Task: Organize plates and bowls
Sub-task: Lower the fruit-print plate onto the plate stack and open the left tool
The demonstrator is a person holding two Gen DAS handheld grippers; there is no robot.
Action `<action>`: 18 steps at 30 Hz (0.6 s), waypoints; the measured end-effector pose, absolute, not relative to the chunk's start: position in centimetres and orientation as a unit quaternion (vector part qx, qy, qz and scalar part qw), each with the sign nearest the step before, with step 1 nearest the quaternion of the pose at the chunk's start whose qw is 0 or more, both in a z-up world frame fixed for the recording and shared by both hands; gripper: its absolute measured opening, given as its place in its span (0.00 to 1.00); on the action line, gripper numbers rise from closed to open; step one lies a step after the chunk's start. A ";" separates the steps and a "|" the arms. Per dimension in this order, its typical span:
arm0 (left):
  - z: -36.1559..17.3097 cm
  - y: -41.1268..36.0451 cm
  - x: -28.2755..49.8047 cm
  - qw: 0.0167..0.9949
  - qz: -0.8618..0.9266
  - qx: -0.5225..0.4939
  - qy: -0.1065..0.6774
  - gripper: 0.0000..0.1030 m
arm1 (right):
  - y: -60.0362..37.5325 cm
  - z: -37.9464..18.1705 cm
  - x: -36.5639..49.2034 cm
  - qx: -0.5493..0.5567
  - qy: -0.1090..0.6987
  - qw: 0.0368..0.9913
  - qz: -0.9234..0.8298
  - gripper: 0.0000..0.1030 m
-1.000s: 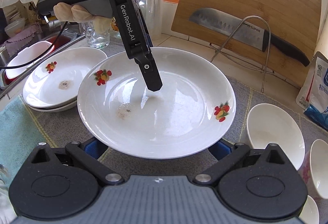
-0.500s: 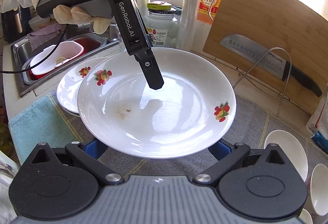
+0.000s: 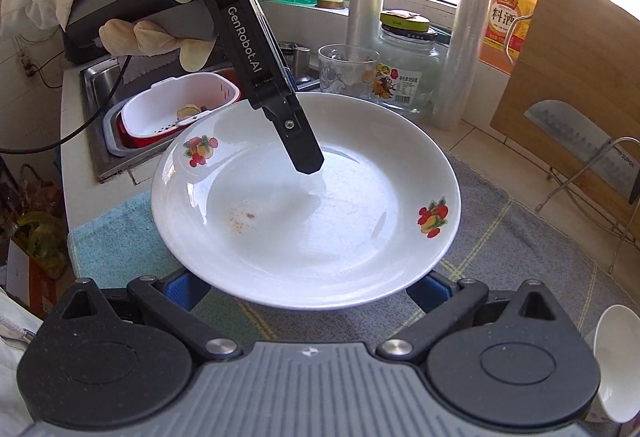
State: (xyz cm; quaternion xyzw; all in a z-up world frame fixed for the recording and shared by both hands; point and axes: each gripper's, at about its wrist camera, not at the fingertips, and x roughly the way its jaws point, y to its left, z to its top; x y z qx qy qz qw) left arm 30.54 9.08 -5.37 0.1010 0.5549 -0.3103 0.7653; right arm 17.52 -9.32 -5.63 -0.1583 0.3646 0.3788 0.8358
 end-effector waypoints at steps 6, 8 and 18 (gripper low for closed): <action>-6.4 10.5 30.8 0.768 -0.295 0.086 0.562 0.71 | -8.4 -6.2 18.3 -0.159 0.372 0.827 0.391 1.00; -6.7 10.7 30.9 0.768 -0.291 0.083 0.564 0.71 | -8.2 -6.3 18.5 -0.161 0.373 0.825 0.393 1.00; -7.8 11.2 31.7 0.766 -0.287 0.068 0.570 0.71 | -8.0 -6.6 19.2 -0.171 0.381 0.818 0.395 1.00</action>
